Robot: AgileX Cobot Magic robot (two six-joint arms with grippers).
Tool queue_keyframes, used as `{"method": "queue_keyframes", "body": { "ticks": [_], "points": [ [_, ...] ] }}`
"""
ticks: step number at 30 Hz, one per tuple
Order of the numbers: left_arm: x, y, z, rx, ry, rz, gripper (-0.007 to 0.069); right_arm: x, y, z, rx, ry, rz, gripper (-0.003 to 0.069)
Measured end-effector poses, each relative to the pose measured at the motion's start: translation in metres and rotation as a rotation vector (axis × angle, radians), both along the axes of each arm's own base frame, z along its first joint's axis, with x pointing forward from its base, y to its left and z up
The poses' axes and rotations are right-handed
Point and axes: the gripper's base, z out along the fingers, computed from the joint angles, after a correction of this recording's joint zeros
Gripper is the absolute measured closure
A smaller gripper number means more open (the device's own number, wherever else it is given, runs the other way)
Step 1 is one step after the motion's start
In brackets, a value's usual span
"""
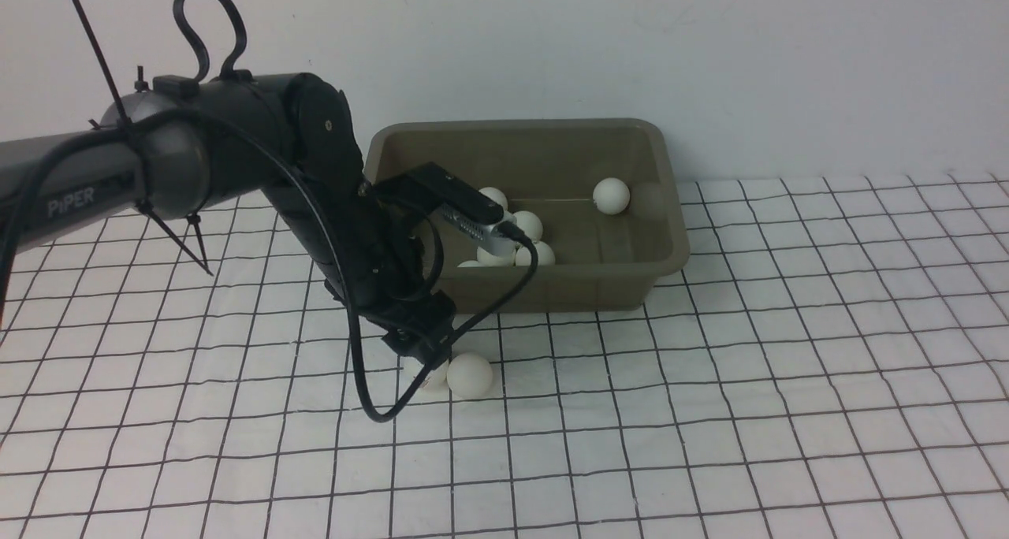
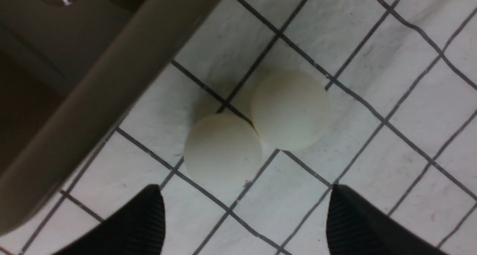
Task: Put the table tennis balls into the box on the white checkered tablecloth.
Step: 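Reach for and grasp a ping pong ball on the table beside the basket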
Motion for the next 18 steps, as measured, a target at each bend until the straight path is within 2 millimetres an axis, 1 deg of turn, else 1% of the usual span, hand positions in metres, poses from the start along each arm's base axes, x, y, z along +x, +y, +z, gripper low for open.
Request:
{"method": "queue_keyframes", "body": {
  "ticks": [4,13,18],
  "points": [
    [0.004,-0.001,-0.007,0.003,-0.009,-0.006,0.0104,0.0,0.0,0.0,0.004,0.002,0.004,0.0676],
    [0.011,-0.003,-0.035,0.02,0.023,-0.004,0.0104,-0.001,0.002,0.0,0.015,0.006,0.014,0.0676],
    [0.013,-0.004,-0.039,0.018,0.024,0.0,0.0104,-0.001,0.002,0.0,0.015,0.006,0.014,0.0676]
  ]
}}
